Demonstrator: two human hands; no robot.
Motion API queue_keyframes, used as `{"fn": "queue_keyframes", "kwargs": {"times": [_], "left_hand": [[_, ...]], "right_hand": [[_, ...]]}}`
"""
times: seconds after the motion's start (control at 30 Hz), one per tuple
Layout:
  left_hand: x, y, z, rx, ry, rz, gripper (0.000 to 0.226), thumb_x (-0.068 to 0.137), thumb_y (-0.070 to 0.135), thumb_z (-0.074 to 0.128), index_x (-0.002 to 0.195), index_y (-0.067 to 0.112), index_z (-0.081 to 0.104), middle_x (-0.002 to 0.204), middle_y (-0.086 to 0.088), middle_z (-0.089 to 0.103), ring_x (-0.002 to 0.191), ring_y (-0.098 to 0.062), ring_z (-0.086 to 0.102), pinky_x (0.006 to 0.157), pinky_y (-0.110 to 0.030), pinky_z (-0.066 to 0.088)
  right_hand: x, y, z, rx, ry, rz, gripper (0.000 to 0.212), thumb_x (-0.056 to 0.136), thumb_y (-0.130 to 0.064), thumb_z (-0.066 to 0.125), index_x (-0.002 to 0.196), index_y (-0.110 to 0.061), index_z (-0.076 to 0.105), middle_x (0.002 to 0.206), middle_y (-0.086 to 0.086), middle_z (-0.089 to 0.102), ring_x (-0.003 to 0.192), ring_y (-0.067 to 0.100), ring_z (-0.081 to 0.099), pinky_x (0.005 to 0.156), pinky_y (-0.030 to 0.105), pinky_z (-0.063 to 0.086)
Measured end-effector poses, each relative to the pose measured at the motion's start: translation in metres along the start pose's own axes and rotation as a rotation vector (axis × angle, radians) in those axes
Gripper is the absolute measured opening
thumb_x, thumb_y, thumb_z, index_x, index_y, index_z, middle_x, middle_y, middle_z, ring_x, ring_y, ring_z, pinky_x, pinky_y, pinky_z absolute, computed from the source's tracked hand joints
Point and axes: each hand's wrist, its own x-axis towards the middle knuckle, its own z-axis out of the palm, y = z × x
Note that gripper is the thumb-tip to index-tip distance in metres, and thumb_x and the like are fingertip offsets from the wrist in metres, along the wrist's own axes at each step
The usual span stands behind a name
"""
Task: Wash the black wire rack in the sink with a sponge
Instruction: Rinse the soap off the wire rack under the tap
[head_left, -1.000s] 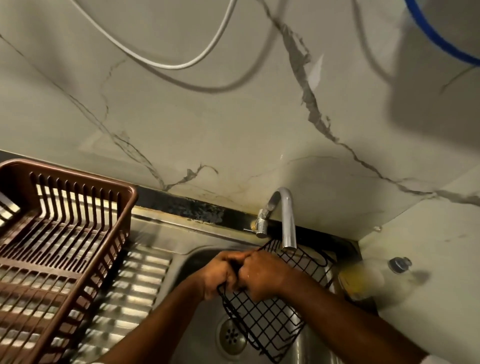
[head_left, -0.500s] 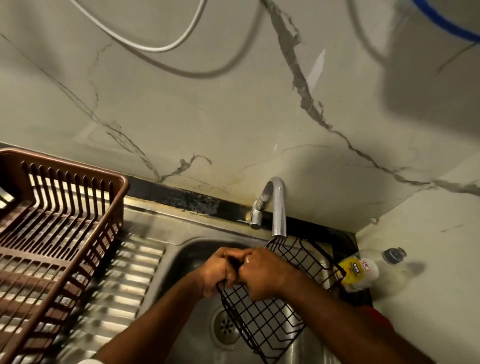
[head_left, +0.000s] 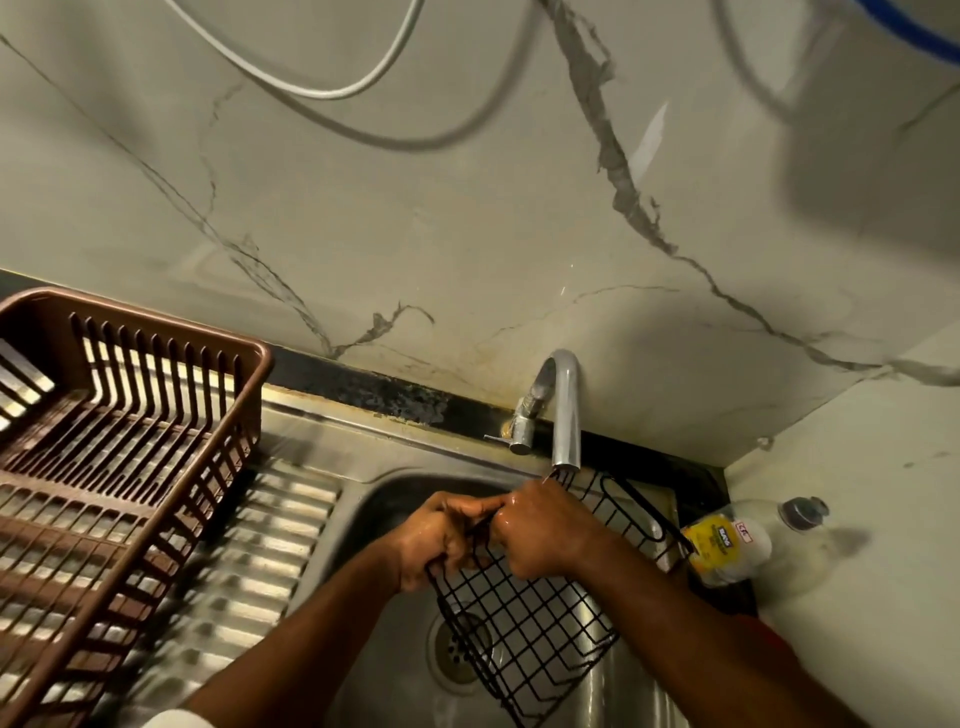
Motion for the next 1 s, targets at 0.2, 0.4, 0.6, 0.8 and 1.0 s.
{"fn": "queue_keyframes", "kwargs": {"times": [0.2,0.4,0.6,0.8,1.0], "left_hand": [[0.002,0.011,-0.003,0.038,-0.013,0.037,0.077,0.08,-0.028,0.033,0.13,0.019,0.07,0.119,-0.008,0.074,0.111,-0.023,0.07,0.094,-0.048,0.047],[0.001,0.01,0.004,-0.027,0.037,0.028,0.079,0.082,-0.03,0.027,0.126,0.018,0.072,0.104,-0.009,0.078,0.098,-0.019,0.075,0.095,-0.052,0.049],[0.009,0.011,0.004,0.008,0.052,0.042,0.066,0.086,-0.026,0.036,0.124,0.013,0.072,0.077,-0.003,0.074,0.034,-0.003,0.037,0.035,-0.012,0.03],[0.024,0.022,0.01,0.061,0.041,0.084,0.075,0.069,-0.029,0.035,0.126,0.006,0.07,0.082,-0.015,0.072,0.04,-0.007,0.051,0.035,-0.013,0.033],[0.048,0.026,0.024,-0.157,0.062,0.16,0.08,0.063,-0.042,0.028,0.121,-0.003,0.067,0.099,-0.006,0.079,0.086,-0.009,0.075,0.048,-0.014,0.049]], "right_hand": [[-0.015,0.046,0.003,0.226,0.029,0.335,0.024,0.092,-0.026,0.057,0.108,-0.031,0.075,0.111,-0.007,0.071,0.104,0.014,0.064,0.096,0.023,0.048],[-0.01,0.02,-0.003,0.034,0.017,0.389,0.028,0.091,-0.023,0.055,0.113,-0.015,0.069,0.112,0.01,0.07,0.104,0.029,0.067,0.089,0.034,0.053],[0.002,-0.025,0.009,-0.004,0.154,-0.04,0.014,0.072,-0.028,0.062,0.068,-0.019,0.073,0.063,-0.004,0.068,0.062,0.015,0.061,0.064,0.023,0.047],[-0.01,-0.019,0.02,0.32,0.266,0.315,0.018,0.081,-0.024,0.056,0.08,-0.018,0.073,0.072,-0.001,0.069,0.067,0.017,0.063,0.064,0.029,0.054],[-0.02,-0.077,0.028,1.573,0.229,0.566,0.043,0.084,-0.012,0.054,0.124,-0.027,0.055,0.097,-0.016,0.06,0.084,0.001,0.054,0.076,0.025,0.045]]}}
